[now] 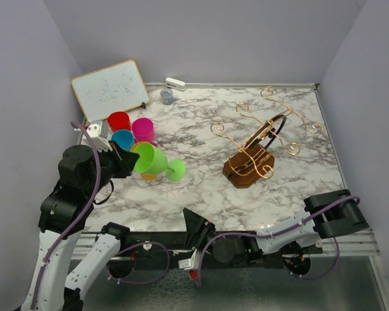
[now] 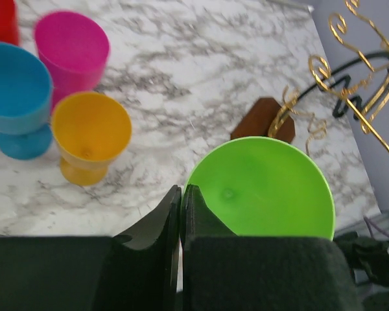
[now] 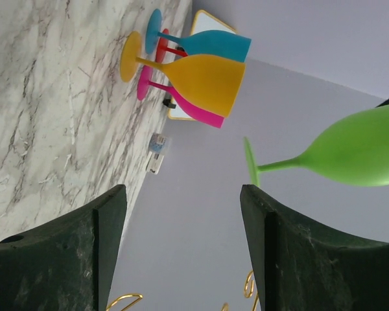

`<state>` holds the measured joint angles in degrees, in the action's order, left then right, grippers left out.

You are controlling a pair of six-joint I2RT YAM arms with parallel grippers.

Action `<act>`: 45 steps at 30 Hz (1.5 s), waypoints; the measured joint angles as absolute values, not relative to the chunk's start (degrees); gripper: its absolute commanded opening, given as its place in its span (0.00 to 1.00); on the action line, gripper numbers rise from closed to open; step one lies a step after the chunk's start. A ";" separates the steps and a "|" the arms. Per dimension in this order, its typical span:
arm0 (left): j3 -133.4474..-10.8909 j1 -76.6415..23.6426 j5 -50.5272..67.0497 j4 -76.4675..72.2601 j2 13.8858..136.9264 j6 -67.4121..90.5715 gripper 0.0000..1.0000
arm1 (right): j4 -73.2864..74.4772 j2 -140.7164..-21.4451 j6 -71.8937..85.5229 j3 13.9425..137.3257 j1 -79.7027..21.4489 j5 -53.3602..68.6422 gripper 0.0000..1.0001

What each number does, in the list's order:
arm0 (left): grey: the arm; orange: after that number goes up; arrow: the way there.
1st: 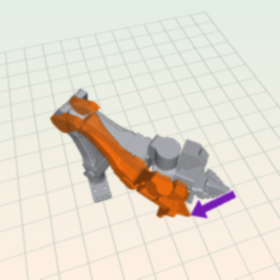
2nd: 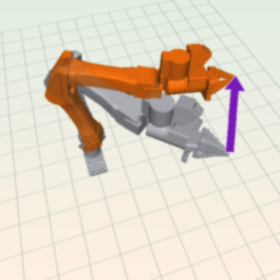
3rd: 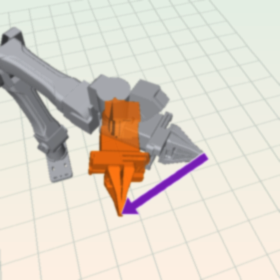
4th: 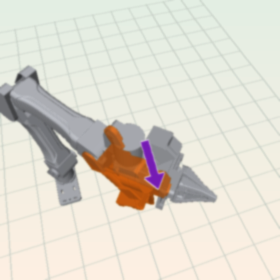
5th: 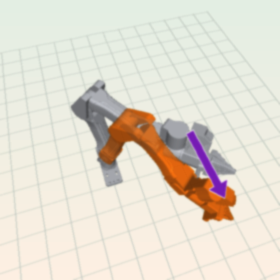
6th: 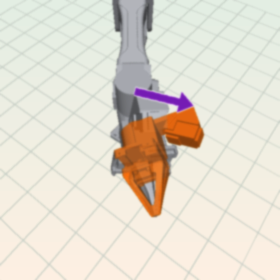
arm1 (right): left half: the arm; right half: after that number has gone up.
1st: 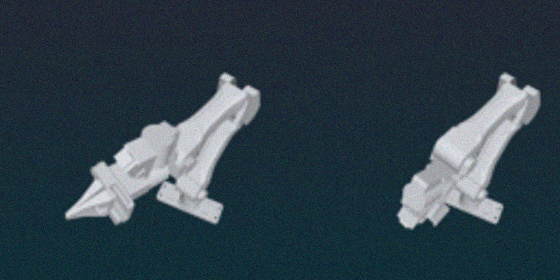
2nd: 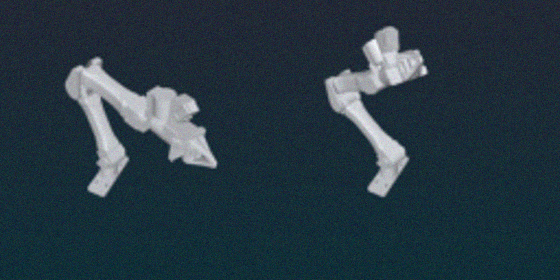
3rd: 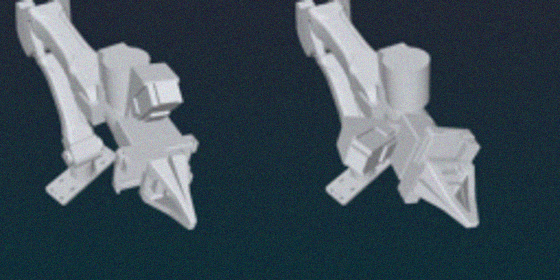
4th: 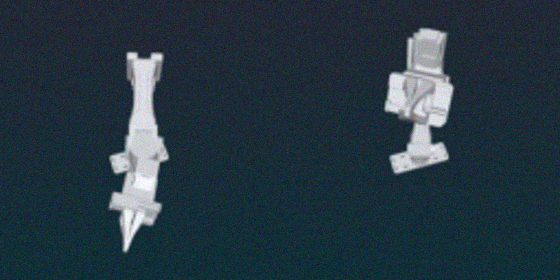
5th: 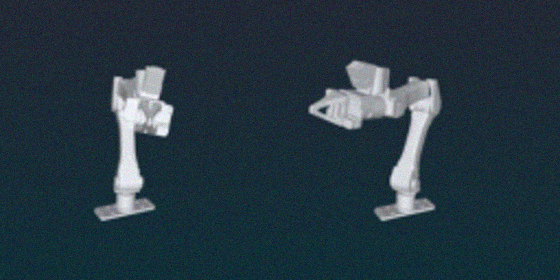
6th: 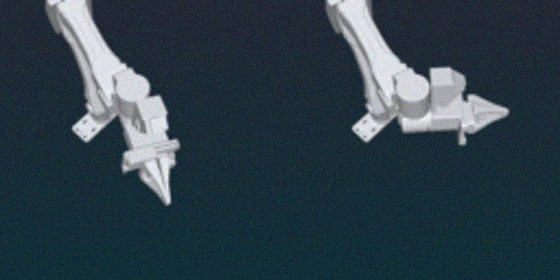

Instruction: Take the wine glass off the wine glass rack

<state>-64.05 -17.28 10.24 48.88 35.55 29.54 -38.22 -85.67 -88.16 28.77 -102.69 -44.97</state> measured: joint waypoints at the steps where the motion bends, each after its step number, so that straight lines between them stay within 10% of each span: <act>1: -65.32 -17.28 7.57 48.47 35.97 29.36 0.00 | -37.45 -85.67 -87.68 28.80 -102.69 -44.99 0.71; 17: -83.79 -14.85 -27.57 38.30 64.97 20.91 0.00 | -30.59 -85.76 -83.13 29.98 -102.69 -45.45 0.73; 29: -96.05 5.85 -26.63 36.82 75.57 23.14 0.01 | -26.17 -85.84 -79.99 32.21 -102.69 -45.63 0.73; 45: -65.80 18.28 -19.25 32.36 72.84 31.77 0.00 | -16.82 -82.06 -71.59 36.69 -102.69 -46.70 0.73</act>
<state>-65.80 18.28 -19.25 32.36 72.84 31.77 -16.82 -82.06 -71.59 36.69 -102.69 -46.70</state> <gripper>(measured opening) 0.028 0.731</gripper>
